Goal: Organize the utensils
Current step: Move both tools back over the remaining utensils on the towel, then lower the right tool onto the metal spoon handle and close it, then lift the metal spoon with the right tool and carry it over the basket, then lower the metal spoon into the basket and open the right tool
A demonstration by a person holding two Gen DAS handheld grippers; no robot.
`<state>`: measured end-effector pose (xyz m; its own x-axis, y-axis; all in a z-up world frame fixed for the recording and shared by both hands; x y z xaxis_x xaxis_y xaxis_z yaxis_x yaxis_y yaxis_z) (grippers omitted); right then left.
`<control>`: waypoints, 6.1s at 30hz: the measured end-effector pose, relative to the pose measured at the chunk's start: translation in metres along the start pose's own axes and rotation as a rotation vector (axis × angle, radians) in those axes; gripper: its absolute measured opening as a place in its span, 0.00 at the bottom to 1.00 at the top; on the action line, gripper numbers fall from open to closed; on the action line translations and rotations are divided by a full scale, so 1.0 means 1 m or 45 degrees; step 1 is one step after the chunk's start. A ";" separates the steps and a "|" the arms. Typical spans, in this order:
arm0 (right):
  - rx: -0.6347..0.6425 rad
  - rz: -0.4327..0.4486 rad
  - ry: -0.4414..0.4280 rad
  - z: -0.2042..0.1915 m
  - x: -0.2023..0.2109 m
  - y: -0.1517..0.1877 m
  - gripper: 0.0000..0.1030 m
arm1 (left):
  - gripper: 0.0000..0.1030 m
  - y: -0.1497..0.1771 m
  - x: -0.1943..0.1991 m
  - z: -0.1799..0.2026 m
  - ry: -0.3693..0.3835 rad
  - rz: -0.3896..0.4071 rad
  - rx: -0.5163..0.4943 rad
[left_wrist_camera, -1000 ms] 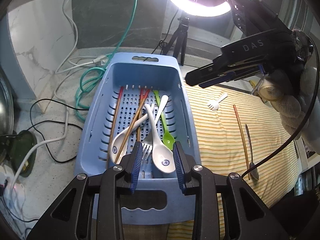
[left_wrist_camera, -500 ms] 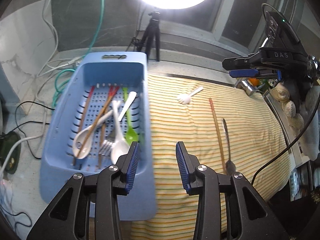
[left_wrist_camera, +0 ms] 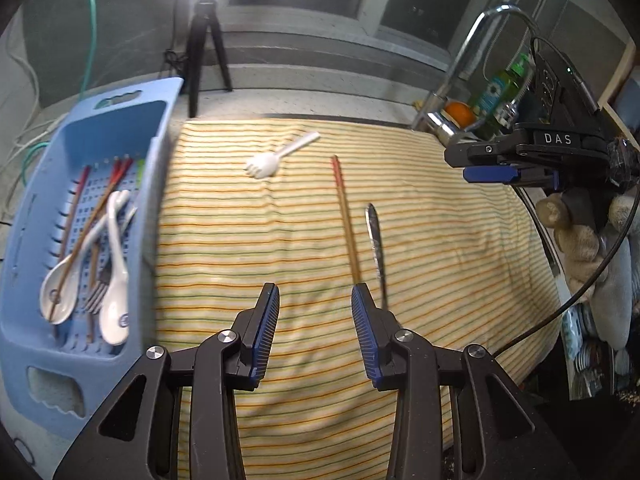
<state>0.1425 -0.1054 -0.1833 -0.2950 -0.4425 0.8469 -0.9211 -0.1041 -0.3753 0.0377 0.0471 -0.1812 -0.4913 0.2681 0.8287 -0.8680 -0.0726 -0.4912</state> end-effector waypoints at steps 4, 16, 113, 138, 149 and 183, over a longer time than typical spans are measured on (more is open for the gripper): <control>-0.084 0.011 -0.048 0.010 0.000 0.011 0.64 | 0.35 0.001 -0.009 0.008 0.016 -0.035 -0.025; -0.203 -0.003 -0.147 0.012 -0.010 0.030 0.56 | 0.35 -0.006 -0.029 0.011 0.026 -0.117 -0.072; -0.152 -0.380 -0.515 -0.023 -0.092 0.082 0.03 | 0.26 0.064 -0.032 0.056 0.002 -0.085 0.074; -0.082 -0.255 -0.573 -0.087 -0.062 0.044 0.02 | 0.25 0.028 0.022 0.026 -0.004 0.073 0.040; 0.017 -0.228 -0.617 -0.164 -0.081 0.016 0.02 | 0.25 0.005 0.056 -0.035 -0.066 0.160 0.060; 0.158 -0.243 -0.492 -0.228 -0.126 0.004 0.42 | 0.25 0.016 0.069 -0.123 -0.182 0.108 0.181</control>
<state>0.1176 0.1528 -0.2054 0.0152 -0.7029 0.7112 -0.9054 -0.3114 -0.2885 -0.0015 0.1828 -0.1647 -0.5595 0.1170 0.8205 -0.8195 -0.2266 -0.5264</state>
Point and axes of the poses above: each gripper's, at about its wrist camera, not at the fingertips, and x roughly against the way its jaws point, z to its right, y to its underside, the point moved 6 cm from there along -x, roughly the way its jaws point, and after that the axes turned 5 degrees about x, right-handed, at the moved point
